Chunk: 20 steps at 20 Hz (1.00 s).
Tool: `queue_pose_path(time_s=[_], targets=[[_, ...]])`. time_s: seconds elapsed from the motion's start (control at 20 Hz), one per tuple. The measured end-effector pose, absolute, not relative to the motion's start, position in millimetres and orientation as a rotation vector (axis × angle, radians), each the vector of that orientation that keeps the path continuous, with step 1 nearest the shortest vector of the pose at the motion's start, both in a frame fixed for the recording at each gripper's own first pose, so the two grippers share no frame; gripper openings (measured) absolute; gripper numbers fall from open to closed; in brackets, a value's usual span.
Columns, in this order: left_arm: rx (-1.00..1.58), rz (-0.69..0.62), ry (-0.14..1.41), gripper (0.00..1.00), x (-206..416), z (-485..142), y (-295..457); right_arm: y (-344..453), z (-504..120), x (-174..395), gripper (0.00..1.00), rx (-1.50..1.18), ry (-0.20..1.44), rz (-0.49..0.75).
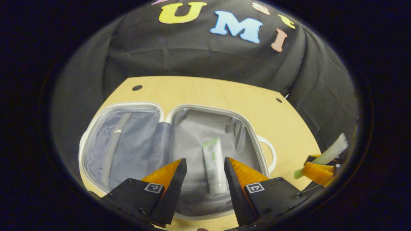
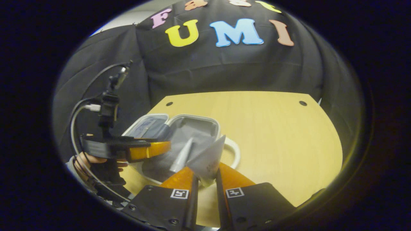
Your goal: First open the suitcase, pack the skin care products into it, and then close the suitcase.
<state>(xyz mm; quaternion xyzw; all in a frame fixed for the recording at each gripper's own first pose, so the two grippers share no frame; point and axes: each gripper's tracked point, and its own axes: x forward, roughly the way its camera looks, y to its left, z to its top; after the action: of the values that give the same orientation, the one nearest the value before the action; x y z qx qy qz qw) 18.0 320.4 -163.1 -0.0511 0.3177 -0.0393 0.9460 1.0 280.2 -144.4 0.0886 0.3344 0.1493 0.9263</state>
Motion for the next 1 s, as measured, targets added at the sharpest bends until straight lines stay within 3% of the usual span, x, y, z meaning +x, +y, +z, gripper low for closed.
queue_pose_path(time_s=[0.05, 0.2, 0.4, 0.45, 0.55, 0.8, 1.0], targets=[[-0.105, -0.055, 0.603, 0.83, 10, -148, 334, 294, -153, 6, 0.27, 0.176, 0.712, 0.327], [-0.104, 0.04, 0.509, 0.83, -24, -109, 386, 322, -189, 17, 0.24, 0.156, 0.803, 0.369], [-0.112, 0.216, 0.462, 0.85, -62, -90, 470, 333, -204, 33, 0.31, 0.15, 0.823, 0.385], [-0.12, 0.261, 0.459, 0.87, -69, -89, 491, 332, -197, 35, 0.42, 0.165, 0.8, 0.379], [-0.132, 0.332, 0.453, 0.85, -76, -90, 533, 329, -183, 36, 0.88, 0.185, 0.745, 0.362], [-0.137, 0.425, 0.444, 0.85, -65, -96, 624, 298, -132, 24, 0.91, 0.183, 0.571, 0.303], [-0.237, 0.33, 0.516, 0.85, -40, -119, 669, 242, -98, 11, 0.93, 0.104, 0.442, 0.158]])
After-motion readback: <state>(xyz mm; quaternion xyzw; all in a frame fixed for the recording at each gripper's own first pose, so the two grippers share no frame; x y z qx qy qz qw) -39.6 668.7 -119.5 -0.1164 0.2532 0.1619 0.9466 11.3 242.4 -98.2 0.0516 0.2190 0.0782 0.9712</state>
